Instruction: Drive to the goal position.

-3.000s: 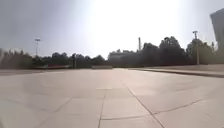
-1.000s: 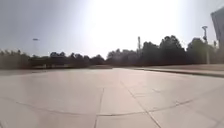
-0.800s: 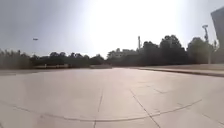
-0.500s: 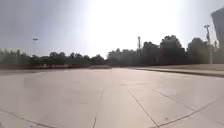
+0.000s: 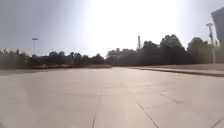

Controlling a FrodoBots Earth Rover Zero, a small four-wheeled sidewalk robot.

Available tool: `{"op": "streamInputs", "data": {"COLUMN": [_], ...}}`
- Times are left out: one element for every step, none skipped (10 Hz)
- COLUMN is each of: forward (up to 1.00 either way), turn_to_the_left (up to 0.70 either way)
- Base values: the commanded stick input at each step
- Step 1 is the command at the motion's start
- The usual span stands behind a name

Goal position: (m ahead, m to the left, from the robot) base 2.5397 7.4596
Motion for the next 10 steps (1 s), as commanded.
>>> {"op": "streamInputs", "data": {"forward": [0.7,0.7,0.7,0.7,0.7,0.7,0.7,0.7,0.7,0.7], "turn_to_the_left": [0.0,0.0,0.0,0.0,0.0,0.0,0.0,0.0,0.0,0.0]}}
